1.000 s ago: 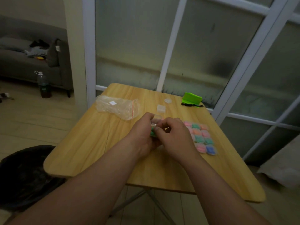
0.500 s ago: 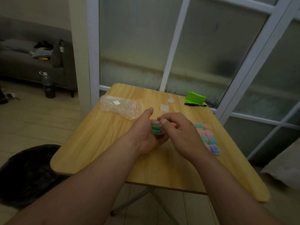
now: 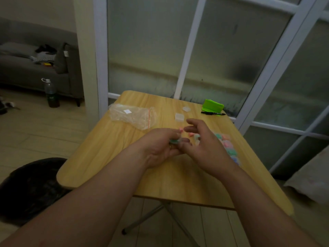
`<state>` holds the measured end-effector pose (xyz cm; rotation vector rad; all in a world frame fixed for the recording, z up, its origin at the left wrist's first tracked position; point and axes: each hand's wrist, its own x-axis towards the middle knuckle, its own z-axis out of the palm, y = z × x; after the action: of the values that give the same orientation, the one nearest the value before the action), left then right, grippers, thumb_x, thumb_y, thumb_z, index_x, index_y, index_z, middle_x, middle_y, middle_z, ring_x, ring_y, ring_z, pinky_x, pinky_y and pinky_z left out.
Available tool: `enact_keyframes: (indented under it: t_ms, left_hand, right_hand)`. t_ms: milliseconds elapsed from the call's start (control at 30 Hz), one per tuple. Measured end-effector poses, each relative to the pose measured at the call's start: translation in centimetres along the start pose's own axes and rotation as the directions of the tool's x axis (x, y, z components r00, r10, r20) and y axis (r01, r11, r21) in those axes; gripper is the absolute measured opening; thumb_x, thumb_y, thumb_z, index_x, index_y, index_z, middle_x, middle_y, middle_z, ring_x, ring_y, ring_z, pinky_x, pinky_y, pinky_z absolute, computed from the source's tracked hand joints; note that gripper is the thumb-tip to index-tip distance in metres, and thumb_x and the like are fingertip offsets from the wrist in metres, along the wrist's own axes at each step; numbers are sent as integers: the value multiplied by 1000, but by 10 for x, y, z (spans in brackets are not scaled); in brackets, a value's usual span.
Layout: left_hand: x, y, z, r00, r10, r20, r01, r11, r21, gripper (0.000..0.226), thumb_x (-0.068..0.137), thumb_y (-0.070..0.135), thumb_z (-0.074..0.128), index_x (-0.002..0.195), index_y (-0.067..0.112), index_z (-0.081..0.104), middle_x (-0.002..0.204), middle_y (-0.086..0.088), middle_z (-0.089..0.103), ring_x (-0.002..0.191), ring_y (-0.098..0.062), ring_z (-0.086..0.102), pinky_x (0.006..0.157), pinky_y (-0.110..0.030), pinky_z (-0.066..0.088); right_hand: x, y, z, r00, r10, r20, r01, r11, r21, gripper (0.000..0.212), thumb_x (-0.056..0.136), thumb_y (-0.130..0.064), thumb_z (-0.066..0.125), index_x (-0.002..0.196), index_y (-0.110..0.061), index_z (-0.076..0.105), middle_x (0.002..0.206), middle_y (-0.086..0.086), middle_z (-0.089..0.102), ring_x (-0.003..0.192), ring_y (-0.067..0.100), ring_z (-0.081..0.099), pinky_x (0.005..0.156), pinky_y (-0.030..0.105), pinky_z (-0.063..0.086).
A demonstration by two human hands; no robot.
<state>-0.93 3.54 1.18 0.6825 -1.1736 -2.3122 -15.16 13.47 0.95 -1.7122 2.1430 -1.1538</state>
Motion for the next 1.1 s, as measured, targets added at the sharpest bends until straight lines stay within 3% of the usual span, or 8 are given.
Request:
enact_keyframes:
  t_ms: [167,300,500,600,667,833,933,1100]
  left_hand:
    - [2,1,2,993,33,-112,-29,999,43,31,106,-5,44,135,-4,53,120,-32,68,102,-37,76,80,-41,66]
    - [-1,-5,11,994,29,-109,-20,997,79,31,105,-5,45,135,-4,54,120,-31,69,105,-37,75,85,-42,64]
    - [-1,-20,34,1000,9,3,-9,993,115,28,105,-2,48,130,-4,61,120,-27,71,108,-35,75,91,-45,63]
    - [-1,-26,42,998,18,62,-28,986,162,29,106,0,48,130,-2,65,125,-21,71,115,-33,71,95,-46,61]
    - [-2,-28,44,998,13,58,-22,986,164,28,106,1,48,127,-2,67,123,-20,71,115,-33,71,91,-43,63]
    - [6,-11,32,959,192,-207,-148,967,210,19,102,2,47,87,7,58,92,-17,55,78,-25,58,65,-30,54]
    - [16,4,14,892,227,-391,-197,974,115,14,101,8,49,93,6,60,94,-15,61,83,-26,62,72,-33,58]
    - [27,11,-2,867,205,-454,-191,979,76,19,99,13,51,110,5,64,101,-13,70,87,-26,68,73,-34,58]
  right_hand:
    - [2,13,-39,963,226,-149,-200,965,170,26,106,-39,61,129,-30,68,125,-10,69,114,10,65,79,29,53]
    - [-4,28,-60,942,254,-220,-228,964,139,12,105,-32,63,111,-31,73,113,-12,72,106,9,67,94,46,59]
    - [-24,11,-43,1000,0,11,2,988,-154,35,95,-37,76,129,-35,67,125,-18,64,115,0,57,92,25,52]
    - [-25,10,-35,998,-33,50,41,984,-173,37,95,-31,76,130,-35,66,124,-18,63,112,-6,55,83,4,44]
    - [-24,14,-33,997,-26,70,37,987,-157,39,96,-30,76,133,-33,65,123,-16,63,111,-4,57,83,5,46]
    - [-4,30,-25,997,75,10,-71,975,-213,41,94,-33,74,134,-30,65,123,-11,61,113,8,59,94,29,50]
    - [23,36,-21,995,97,0,-92,943,-319,42,91,-35,76,133,-33,66,124,-8,57,116,13,55,98,36,49]
    - [54,41,-15,983,144,112,-80,892,-444,43,92,-43,76,134,-42,67,116,-6,51,116,17,49,97,39,48]
